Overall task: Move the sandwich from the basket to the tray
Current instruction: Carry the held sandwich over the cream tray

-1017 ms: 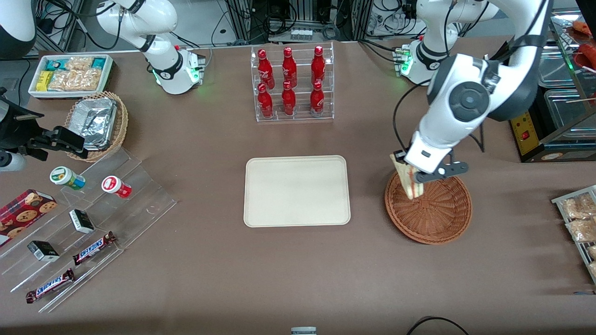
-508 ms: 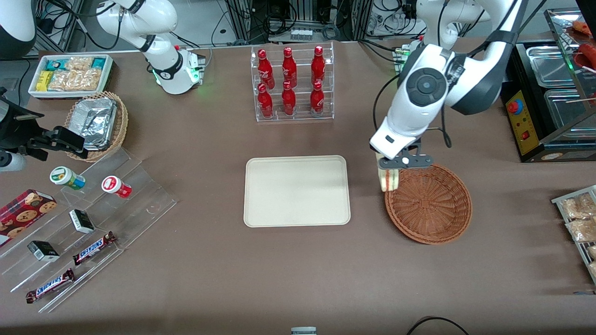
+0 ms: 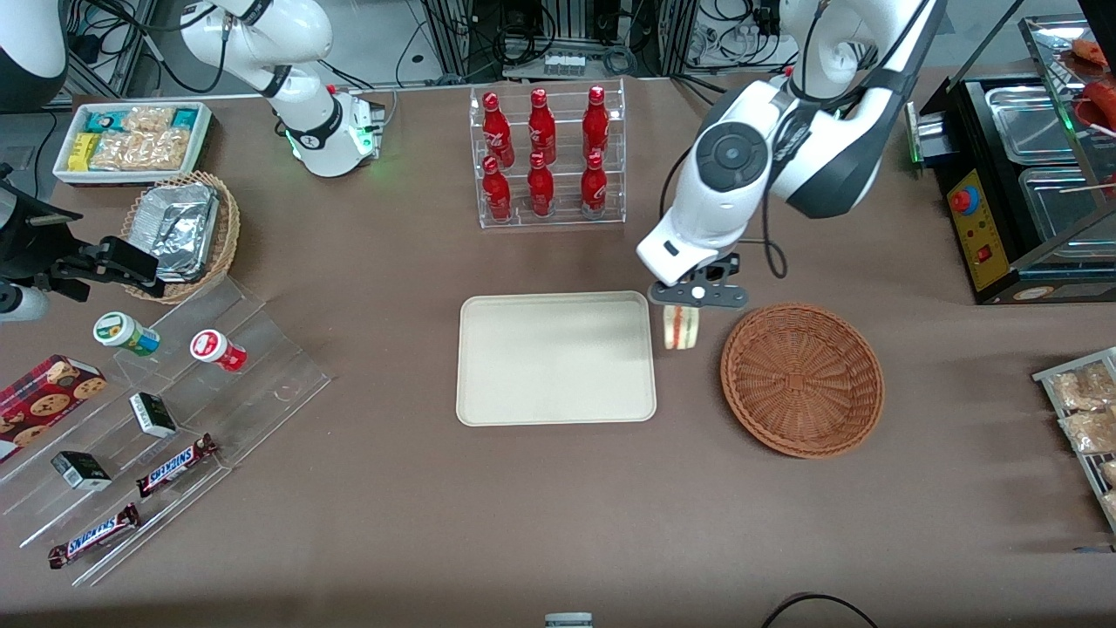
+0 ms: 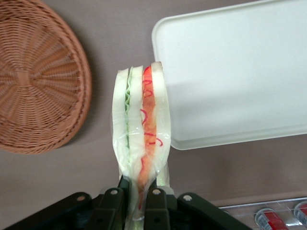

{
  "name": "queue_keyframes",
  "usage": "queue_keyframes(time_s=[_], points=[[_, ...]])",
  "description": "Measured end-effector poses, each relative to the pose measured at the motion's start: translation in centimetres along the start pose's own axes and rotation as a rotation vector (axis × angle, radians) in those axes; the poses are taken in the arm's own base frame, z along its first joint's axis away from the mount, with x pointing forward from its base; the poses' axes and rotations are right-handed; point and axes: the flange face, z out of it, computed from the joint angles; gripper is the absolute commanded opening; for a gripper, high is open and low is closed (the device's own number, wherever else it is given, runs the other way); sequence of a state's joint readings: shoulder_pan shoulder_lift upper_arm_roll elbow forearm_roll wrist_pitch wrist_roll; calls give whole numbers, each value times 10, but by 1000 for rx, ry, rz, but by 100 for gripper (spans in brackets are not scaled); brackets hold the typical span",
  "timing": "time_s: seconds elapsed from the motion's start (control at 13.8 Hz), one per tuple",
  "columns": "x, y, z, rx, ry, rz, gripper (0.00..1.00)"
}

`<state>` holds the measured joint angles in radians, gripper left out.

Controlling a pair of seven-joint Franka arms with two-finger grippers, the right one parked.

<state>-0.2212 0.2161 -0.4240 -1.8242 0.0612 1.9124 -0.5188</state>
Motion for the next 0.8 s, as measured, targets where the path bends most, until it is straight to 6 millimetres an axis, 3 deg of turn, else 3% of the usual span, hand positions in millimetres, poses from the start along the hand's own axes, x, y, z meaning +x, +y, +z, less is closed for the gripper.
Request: queue_keyframes(time_s=[0.8], points=[[50,40,54,-52,-39,10,0]])
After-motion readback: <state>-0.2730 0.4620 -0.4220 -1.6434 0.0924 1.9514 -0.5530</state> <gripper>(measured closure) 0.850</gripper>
